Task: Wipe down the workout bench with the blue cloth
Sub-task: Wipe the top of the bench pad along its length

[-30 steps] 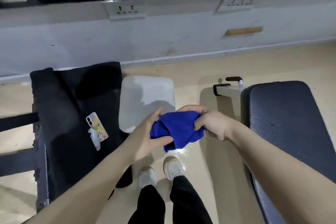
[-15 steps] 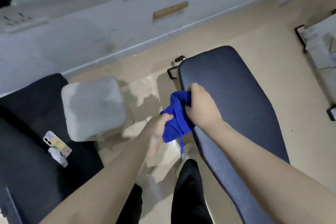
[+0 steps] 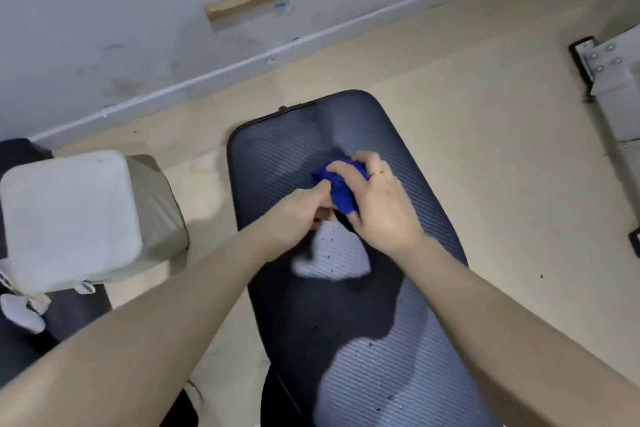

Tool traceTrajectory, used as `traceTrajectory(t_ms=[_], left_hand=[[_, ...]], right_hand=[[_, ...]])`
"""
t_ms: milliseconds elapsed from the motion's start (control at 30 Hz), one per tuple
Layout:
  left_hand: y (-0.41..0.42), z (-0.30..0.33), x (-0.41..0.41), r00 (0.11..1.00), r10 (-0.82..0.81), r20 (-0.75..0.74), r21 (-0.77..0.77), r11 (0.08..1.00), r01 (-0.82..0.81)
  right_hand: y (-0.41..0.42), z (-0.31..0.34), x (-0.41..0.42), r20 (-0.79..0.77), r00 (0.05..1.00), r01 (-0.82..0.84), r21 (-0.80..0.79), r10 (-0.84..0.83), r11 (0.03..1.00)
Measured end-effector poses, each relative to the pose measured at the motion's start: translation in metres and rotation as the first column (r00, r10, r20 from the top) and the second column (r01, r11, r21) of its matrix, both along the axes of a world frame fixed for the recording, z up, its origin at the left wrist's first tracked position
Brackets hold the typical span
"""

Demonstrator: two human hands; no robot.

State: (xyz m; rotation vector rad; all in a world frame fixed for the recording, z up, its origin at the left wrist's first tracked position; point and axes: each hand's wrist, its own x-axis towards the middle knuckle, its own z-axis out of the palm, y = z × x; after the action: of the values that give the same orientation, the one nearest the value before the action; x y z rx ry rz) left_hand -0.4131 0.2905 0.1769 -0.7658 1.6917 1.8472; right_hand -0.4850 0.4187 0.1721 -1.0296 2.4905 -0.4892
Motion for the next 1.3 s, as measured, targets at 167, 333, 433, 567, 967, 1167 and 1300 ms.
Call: traceTrajectory(t_ms=[167,333,433,567,967,1167,1300], left_hand=[[-0.035,-0.042,-0.045,0.894,-0.313,0.320,-0.794,0.426,0.433],[-0.056,-0.063,-0.057,0.851,-0.110,0.514,-0.683,0.548,0.483],[-0.061,-0.070,-0.059,0.859,-0.108,0.501,-0.668,0.583,0.463],[-0.061,-0.069,-0.060,0.832,-0.124,0.540,-0.648,0.570,0.505],[-0.062,-0.072,-0.058,0.846,-0.146,0.514,-0.663,0.557,0.499],[-0.062,-0.075,-0.054,0.881,-0.176,0.439,-0.696,0.554,0.457],[-0.070,-0.071,-0.049,0.903,-0.204,0.379,-0.654,0.631,0.417]], right_hand=[[-0.007,-0.033,-0.070,-0.276,0.928,0.248,-0.047,-0.251,0.968],[-0.014,-0.067,-0.117,-0.131,0.841,0.531,0.015,-0.525,0.847],[-0.029,-0.067,-0.076,-0.033,0.922,0.388,0.030,-0.387,0.921],[-0.033,-0.062,-0.040,-0.006,0.999,-0.041,0.037,0.041,0.998],[-0.076,-0.062,-0.047,0.014,1.000,0.023,0.018,-0.023,1.000],[-0.057,-0.072,-0.101,-0.268,0.954,0.156,0.054,-0.136,0.986],[-0.100,-0.073,-0.045,-0.080,0.885,0.457,-0.047,-0.459,0.888]])
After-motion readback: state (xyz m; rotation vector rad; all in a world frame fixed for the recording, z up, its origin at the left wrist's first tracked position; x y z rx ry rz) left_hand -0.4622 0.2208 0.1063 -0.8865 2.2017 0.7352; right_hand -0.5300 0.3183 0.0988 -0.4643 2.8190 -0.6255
